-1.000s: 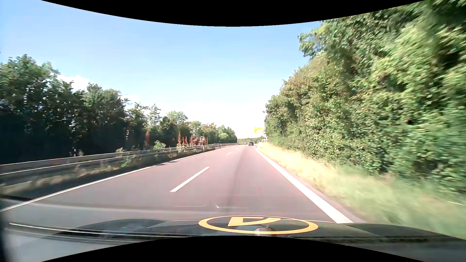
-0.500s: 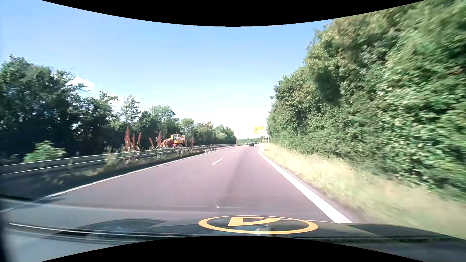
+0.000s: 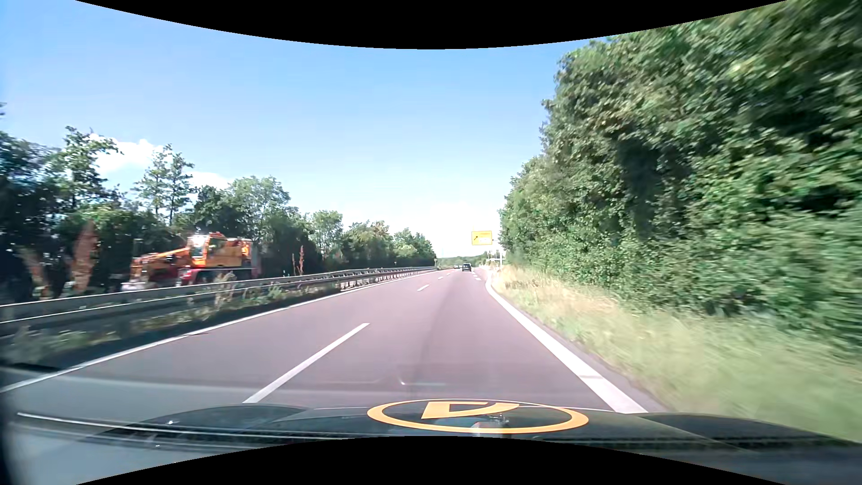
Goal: Follow the waypoints while adhering to traffic rules and regulations
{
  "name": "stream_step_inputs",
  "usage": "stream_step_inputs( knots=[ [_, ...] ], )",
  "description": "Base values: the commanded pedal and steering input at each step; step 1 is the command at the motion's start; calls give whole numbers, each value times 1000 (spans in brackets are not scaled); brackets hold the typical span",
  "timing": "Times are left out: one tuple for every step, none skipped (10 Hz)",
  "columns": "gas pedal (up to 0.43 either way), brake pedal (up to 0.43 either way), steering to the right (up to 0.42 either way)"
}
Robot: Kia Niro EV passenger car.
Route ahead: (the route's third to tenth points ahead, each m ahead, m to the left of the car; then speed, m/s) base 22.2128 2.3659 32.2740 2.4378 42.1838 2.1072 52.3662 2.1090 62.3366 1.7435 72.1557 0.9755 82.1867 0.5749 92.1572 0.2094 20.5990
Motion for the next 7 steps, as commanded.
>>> stream_step_inputs(
  knots=[
    [189,0,0],
    [189,0,1],
    [189,0,1],
    [189,0,1],
    [189,0,1],
    [189,0,2],
    [189,0,2]
  ],
)
